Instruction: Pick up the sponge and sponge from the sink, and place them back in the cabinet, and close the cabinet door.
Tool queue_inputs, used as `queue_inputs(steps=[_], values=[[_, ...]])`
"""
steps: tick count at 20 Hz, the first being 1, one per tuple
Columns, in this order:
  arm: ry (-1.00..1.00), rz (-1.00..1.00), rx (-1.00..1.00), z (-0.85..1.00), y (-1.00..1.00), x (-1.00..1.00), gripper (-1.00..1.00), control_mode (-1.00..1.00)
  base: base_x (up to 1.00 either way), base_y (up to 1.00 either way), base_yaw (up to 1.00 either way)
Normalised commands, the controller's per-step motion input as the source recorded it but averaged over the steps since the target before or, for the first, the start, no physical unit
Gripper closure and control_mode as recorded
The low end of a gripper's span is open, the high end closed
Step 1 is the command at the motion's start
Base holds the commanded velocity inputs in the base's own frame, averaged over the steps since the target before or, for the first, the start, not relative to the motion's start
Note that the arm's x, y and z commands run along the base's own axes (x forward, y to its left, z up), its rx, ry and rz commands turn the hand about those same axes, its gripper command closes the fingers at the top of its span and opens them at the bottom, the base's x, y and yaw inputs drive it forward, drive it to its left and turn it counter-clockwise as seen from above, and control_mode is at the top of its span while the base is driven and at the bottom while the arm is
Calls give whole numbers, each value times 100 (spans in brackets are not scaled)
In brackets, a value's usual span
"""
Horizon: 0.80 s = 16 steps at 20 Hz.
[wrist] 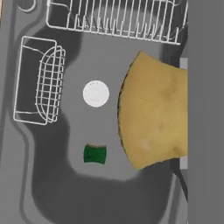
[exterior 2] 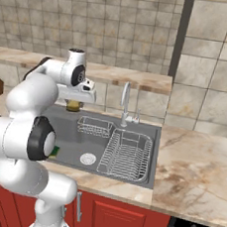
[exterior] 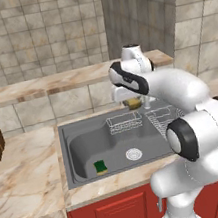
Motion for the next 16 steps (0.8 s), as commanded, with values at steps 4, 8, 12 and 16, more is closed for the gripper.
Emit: queue_inputs(steps=[4,8,12,16], values=[[0,-3,-1,46,-11,-36,100,-100,0,0,0],[0,-3,-1,35,-9,-39,100,-100,0,0,0],[0,-2,0,27,-14,-48,100,-100,0,0,0],[0,-4,0,30,-20,-48,100,-100,0,0,0]])
